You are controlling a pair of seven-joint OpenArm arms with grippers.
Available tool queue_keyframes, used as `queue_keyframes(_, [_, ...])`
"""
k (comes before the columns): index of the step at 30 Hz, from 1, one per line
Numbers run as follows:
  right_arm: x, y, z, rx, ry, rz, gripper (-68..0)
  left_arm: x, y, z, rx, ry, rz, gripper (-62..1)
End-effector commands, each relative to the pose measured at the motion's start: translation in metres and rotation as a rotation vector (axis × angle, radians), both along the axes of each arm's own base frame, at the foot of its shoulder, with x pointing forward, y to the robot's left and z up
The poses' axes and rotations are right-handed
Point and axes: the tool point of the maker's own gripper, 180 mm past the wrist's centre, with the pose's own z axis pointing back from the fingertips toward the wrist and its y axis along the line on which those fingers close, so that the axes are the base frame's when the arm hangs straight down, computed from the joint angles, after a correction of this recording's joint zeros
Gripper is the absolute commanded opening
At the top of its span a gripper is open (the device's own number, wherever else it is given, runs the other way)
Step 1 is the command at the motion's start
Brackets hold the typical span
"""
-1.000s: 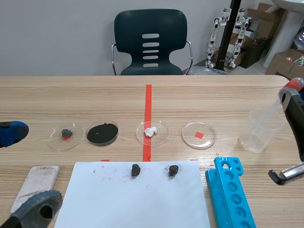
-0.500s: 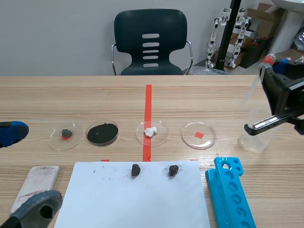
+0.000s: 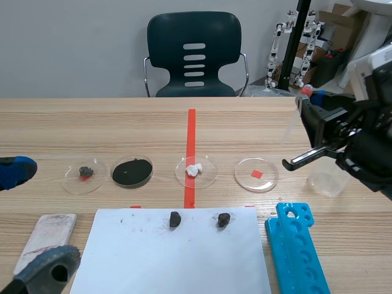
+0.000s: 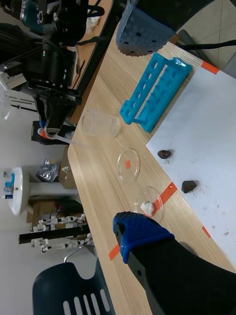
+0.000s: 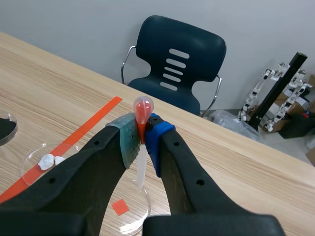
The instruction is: Draw acid from the petri dish
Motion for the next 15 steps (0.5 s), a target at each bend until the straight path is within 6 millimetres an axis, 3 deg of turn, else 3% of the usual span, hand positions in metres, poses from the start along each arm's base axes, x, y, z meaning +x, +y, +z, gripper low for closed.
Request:
queue_keyframes(1, [0.004, 0.003, 0.007, 0.027, -0.021, 0.012, -64.3, 0.0, -0.001, 0.006, -0.029, -0.014, 0.005, 1.4])
queue_keyframes(15, [0.014, 0.014, -0.035, 0.047, 0.086, 0.012, -64.3, 0.0, -0.001, 0.006, -0.029, -0.015, 0.006, 1.4])
